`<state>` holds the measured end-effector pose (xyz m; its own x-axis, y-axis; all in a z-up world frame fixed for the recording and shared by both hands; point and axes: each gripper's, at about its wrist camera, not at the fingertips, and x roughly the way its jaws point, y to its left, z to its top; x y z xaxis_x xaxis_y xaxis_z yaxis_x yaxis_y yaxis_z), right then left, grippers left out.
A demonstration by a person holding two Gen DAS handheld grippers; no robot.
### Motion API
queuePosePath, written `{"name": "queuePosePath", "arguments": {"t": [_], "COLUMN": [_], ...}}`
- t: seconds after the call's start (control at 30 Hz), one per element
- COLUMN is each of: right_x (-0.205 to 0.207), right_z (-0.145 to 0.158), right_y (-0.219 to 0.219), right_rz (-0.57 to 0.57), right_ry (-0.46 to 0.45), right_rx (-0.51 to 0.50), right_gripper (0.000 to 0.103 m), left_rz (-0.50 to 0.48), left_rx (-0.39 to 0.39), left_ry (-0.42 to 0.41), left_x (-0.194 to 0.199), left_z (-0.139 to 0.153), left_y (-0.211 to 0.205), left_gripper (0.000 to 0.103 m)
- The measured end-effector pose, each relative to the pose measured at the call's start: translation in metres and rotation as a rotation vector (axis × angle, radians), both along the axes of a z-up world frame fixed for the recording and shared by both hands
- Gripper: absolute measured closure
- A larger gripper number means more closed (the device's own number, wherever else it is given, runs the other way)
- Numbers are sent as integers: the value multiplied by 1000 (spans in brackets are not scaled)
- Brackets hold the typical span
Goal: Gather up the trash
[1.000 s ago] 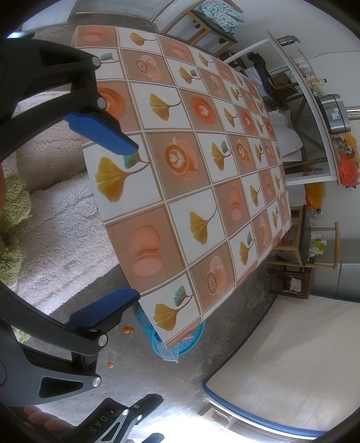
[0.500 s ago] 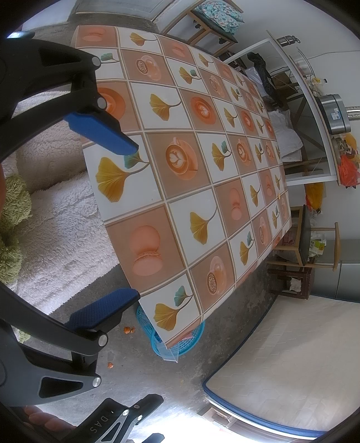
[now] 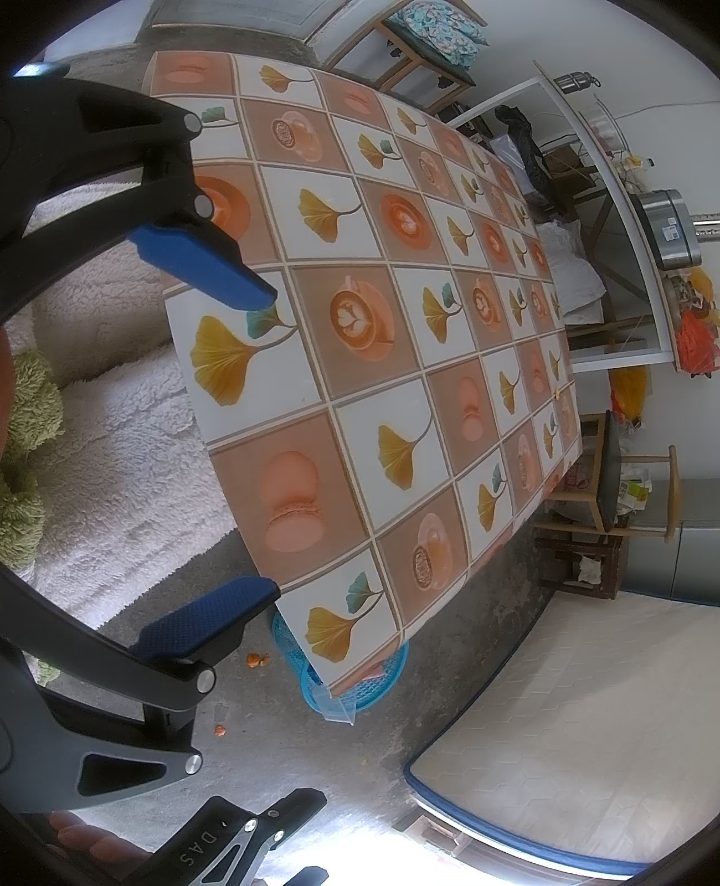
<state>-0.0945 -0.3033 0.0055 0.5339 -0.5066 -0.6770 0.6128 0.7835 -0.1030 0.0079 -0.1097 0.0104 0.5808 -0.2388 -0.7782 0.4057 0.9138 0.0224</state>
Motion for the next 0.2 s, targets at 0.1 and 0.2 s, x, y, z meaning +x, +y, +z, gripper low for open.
{"name": "queuePosePath", "arguments": {"t": [0.1, 0.2], "right_x": [0, 0], "right_z": [0, 1], "right_y": [0, -1], "right_rz": [0, 2], "right_ry": [0, -1], "right_rx": [0, -1], "right_gripper": [6, 6], "left_rz": [-1, -1], "left_rx": [1, 1], "left_ry": [2, 2], "left_x": [0, 0], "left_z": [0, 0], "left_y": [0, 0], "left_gripper": [10, 10]}}
